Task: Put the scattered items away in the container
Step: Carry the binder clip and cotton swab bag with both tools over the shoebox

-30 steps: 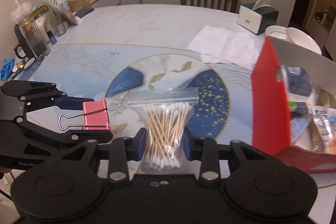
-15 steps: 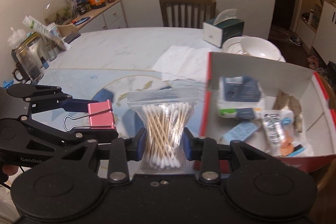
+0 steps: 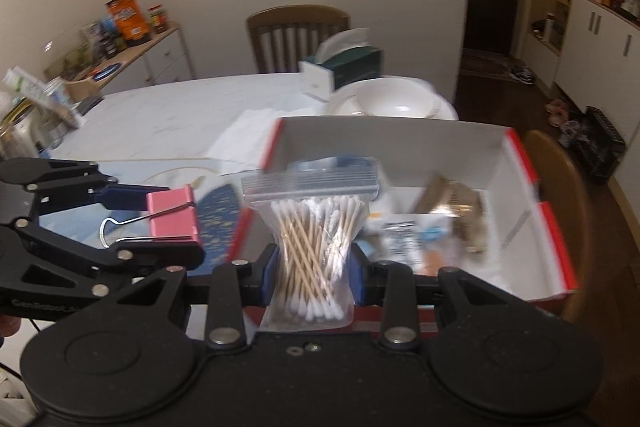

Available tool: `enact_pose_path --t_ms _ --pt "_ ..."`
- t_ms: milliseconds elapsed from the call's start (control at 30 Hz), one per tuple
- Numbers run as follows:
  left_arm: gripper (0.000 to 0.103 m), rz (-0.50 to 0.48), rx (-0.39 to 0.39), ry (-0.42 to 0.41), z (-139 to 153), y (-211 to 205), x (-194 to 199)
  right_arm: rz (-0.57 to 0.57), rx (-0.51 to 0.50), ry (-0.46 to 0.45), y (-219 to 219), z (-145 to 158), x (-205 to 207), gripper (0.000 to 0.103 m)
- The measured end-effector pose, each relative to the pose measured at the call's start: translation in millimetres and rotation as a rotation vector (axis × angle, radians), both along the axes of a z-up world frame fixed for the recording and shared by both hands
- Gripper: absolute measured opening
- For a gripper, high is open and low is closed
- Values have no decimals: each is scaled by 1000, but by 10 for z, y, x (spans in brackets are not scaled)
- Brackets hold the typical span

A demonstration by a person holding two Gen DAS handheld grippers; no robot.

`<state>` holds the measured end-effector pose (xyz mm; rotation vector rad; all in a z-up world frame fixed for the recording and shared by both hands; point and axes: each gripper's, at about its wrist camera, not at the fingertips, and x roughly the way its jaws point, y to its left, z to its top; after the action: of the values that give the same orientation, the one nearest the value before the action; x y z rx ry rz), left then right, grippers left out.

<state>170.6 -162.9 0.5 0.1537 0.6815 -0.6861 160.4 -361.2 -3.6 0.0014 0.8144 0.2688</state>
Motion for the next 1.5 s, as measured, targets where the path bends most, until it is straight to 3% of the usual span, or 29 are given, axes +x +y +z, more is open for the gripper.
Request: enact_pose_path --t_ms 333,700,1500 --pt "56 -45 29 -24 -9 -571 234 -73 -12 -2 -513 -79 207 34" --pt "56 -84 74 -2 -165 -970 535 -111 -19 68 -823 -355 599 34" --pt "56 -131 211 90 -703 -1358 855 -51 -106 136 -745 -730 866 34"
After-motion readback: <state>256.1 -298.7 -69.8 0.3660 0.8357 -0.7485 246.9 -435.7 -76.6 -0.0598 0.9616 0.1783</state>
